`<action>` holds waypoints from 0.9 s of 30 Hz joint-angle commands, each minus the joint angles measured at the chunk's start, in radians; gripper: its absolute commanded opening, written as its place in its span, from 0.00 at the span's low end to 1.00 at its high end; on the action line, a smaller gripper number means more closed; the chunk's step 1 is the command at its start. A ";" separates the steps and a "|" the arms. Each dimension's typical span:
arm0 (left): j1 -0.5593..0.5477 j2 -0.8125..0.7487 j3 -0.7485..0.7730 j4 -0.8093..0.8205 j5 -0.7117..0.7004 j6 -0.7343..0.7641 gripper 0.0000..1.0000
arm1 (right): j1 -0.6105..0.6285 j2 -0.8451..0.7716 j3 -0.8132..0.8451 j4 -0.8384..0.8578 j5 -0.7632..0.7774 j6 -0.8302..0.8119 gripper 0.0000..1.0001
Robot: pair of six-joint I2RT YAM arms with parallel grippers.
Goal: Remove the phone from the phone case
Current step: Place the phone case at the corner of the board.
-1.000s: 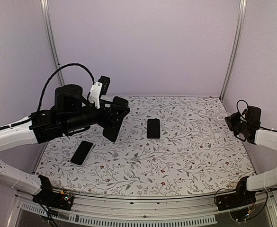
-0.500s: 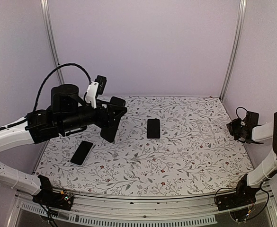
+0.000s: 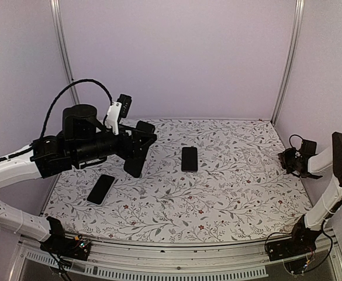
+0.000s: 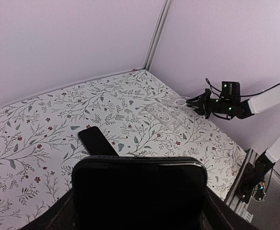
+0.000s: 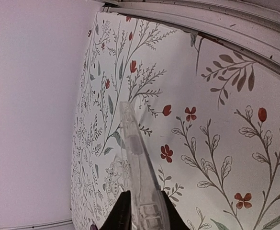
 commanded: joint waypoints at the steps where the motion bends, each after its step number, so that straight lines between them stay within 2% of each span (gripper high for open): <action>1: 0.012 -0.007 0.024 0.040 0.017 -0.013 0.35 | -0.002 0.011 -0.026 0.061 -0.030 0.026 0.24; 7: 0.011 0.003 0.018 0.054 0.019 -0.015 0.35 | -0.001 -0.063 -0.081 0.011 -0.012 0.016 0.55; 14: 0.012 0.020 0.014 0.078 0.032 -0.013 0.35 | -0.001 -0.181 -0.096 -0.181 0.050 -0.084 0.80; 19: 0.013 0.040 0.011 0.096 0.035 -0.030 0.35 | -0.002 -0.244 -0.113 -0.292 0.080 -0.148 0.89; 27: 0.029 0.114 0.045 0.058 -0.015 -0.134 0.35 | -0.002 -0.324 -0.093 -0.412 0.073 -0.287 0.94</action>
